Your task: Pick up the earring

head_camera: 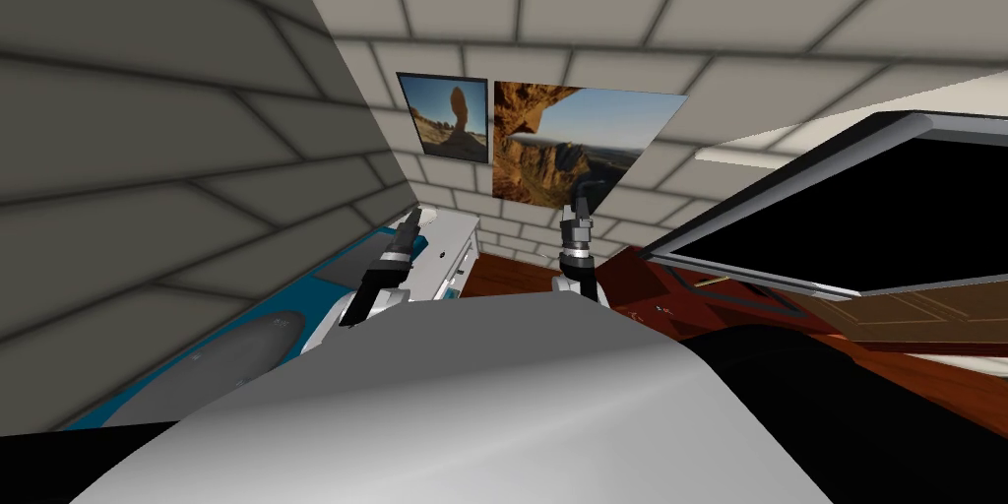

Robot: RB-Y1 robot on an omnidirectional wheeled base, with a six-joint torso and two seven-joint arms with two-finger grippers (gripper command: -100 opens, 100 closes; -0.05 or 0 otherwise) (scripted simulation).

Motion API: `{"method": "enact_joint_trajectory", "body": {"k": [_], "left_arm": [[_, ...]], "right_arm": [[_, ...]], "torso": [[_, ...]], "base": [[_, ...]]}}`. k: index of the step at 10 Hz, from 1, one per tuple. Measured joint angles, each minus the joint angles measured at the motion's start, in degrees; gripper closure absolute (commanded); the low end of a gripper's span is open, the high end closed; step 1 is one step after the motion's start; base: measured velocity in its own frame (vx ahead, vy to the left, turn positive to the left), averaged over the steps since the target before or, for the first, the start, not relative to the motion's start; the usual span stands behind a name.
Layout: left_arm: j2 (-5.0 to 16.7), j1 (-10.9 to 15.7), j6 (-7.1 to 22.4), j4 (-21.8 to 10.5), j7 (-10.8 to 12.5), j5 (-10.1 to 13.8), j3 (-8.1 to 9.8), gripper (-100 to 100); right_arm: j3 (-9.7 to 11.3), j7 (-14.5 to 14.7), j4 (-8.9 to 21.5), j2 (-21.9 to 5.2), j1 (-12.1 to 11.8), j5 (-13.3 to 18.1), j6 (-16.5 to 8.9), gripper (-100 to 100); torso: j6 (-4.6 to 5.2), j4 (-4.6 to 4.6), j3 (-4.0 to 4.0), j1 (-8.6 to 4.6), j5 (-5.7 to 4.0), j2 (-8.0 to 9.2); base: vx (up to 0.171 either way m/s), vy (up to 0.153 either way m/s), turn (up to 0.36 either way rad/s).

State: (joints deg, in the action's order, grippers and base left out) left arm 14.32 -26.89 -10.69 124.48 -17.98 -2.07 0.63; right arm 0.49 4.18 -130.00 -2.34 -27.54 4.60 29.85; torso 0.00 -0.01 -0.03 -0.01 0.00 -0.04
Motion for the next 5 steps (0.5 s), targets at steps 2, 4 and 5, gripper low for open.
{"method": "enact_joint_trajectory", "body": {"k": [2,4,5], "left_arm": [[2.17,-0.43,2.81,-1.49,-1.51,0.21,0.71,-100],[2.77,-0.53,5.6,-2.48,-3.2,-0.13,0.55,-100],[2.97,-0.75,6.85,-2.48,-3.79,-0.23,0.52,-100]], "right_arm": [[0.0,0.0,0.0,0.0,0.0,0.0,0.0,0],[0.0,0.0,0.0,0.0,0.0,0.0,0.0,0],[0.0,0.0,0.0,0.0,0.0,0.0,0.0,0]], "torso": [[-0.01,0.0,-0.01,0.01,0.0,-0.01],[0.0,0.0,0.0,0.0,0.0,0.0],[0.0,0.0,0.0,0.0,0.0,0.0]], "base": [[0.014,-0.007,0.036],[0.01,-0.006,0.022],[0.014,-0.006,0.026]]}}
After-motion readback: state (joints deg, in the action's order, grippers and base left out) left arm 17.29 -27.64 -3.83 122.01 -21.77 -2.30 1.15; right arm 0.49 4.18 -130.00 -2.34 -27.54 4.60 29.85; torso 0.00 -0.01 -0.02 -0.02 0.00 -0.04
